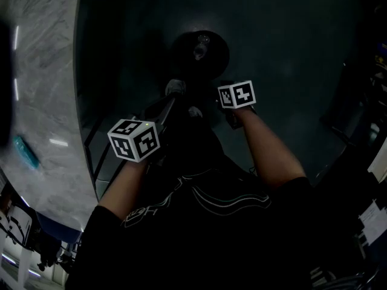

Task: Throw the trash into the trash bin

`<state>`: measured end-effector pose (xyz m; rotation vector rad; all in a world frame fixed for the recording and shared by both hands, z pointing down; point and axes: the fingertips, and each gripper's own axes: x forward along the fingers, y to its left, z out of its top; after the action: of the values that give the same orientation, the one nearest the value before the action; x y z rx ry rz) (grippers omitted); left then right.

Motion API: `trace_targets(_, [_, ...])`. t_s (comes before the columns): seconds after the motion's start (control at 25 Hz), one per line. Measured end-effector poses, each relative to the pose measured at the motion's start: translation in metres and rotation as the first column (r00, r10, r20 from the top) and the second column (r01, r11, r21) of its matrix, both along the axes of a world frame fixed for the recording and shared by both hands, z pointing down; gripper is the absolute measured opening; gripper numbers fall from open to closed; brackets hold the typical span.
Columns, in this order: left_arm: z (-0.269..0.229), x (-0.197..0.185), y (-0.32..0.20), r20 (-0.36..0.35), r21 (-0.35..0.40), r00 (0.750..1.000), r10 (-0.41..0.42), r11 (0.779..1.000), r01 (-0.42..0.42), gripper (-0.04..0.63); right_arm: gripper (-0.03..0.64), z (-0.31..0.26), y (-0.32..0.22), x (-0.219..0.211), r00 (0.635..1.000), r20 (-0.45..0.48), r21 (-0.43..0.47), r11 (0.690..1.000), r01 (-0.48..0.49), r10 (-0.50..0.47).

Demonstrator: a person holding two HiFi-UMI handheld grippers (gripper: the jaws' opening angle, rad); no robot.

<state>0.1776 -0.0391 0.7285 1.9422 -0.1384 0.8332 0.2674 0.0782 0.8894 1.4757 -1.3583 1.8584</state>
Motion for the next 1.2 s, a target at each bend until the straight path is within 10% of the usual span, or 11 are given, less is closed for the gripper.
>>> trace_targets(0.2, [-0.042, -0.008, 0.008, -0.073, 0.047, 0.995, -0.064, 0.997, 0.068, 0.011, 0.308, -0.071, -0.039, 0.002, 0.995, -0.051, 0.201, 0.975, 0.094, -0.086])
trace_targets(0.4, [-0.114, -0.017, 0.022, -0.157, 0.165, 0.986, -0.062, 0.982, 0.088, 0.011, 0.275, -0.202, -0.075, -0.008, 0.992, -0.109, 0.47, 0.876, 0.103, -0.059])
trace_targets(0.88, [-0.341, -0.087, 0.012, -0.473, 0.322, 0.867, -0.158, 0.884, 0.338, 0.011, 0.058, -0.512, -0.098, -0.095, 0.9, -0.367, 0.801, 0.411, 0.435, -0.236])
trace_targets(1.2, [-0.429, -0.168, 0.023, -0.528, 0.509, 0.832, -0.169, 0.721, 0.47, 0.011, 0.055, -0.606, -0.09, -0.181, 0.825, -0.42, 0.857, 0.135, 0.498, -0.377])
